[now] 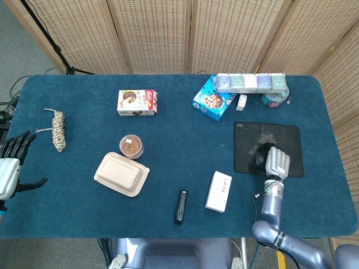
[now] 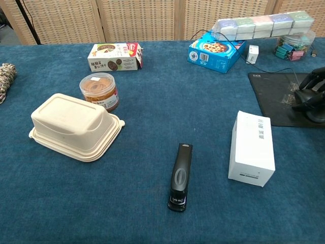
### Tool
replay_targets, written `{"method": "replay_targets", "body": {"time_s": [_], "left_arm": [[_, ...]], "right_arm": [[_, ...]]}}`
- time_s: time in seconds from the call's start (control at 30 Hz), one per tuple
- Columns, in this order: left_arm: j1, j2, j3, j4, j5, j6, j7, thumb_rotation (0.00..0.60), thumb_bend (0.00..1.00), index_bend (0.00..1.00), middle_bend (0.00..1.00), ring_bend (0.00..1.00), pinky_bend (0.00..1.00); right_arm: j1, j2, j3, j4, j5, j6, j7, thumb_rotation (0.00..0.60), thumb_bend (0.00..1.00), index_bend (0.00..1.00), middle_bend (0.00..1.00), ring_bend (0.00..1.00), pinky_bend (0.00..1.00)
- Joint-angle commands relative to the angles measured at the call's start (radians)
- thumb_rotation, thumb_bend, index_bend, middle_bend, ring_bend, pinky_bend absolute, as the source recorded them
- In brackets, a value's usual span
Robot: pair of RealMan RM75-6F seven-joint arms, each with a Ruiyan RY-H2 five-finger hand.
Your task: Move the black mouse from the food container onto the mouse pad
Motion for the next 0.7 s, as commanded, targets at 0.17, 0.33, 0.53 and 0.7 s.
{"method": "replay_targets", "body": {"time_s": [0.17, 0.33, 0.53, 0.7], "left_arm": [[-0.002, 0.001, 0.000, -0.003, 0.001, -0.005, 0.001, 0.600, 0.02, 0.00, 0.00, 0.00, 0.00], [0.000, -0.001, 0.005, -0.008, 0.009, -0.001, 0.013, 0.600, 0.02, 0.00, 0.00, 0.00, 0.00], [0.001, -0.001, 0.003, -0.008, 0.006, 0.000, 0.011, 0.600, 0.02, 0.00, 0.00, 0.00, 0.00], [-0.001, 0.000, 0.003, -0.007, 0.006, -0.005, 0.007, 0.600, 0.02, 0.00, 0.00, 0.00, 0.00]], "right_arm": [[-0.028, 0.039, 0.006, 0.008, 0.010, -0.011, 0.013, 0.600, 0.65, 0.39, 0.46, 0.44, 0.64], [-0.037, 0.047, 0.003, 0.020, 0.014, -0.028, 0.021, 0.600, 0.65, 0.39, 0.46, 0.44, 0.64], [-0.044, 0.050, 0.002, 0.034, 0.017, -0.039, 0.028, 0.600, 0.65, 0.39, 0.46, 0.44, 0.64], [-0.047, 0.046, 0.000, 0.057, 0.020, -0.049, 0.029, 0.600, 0.65, 0.39, 0.46, 0.44, 0.64]]}}
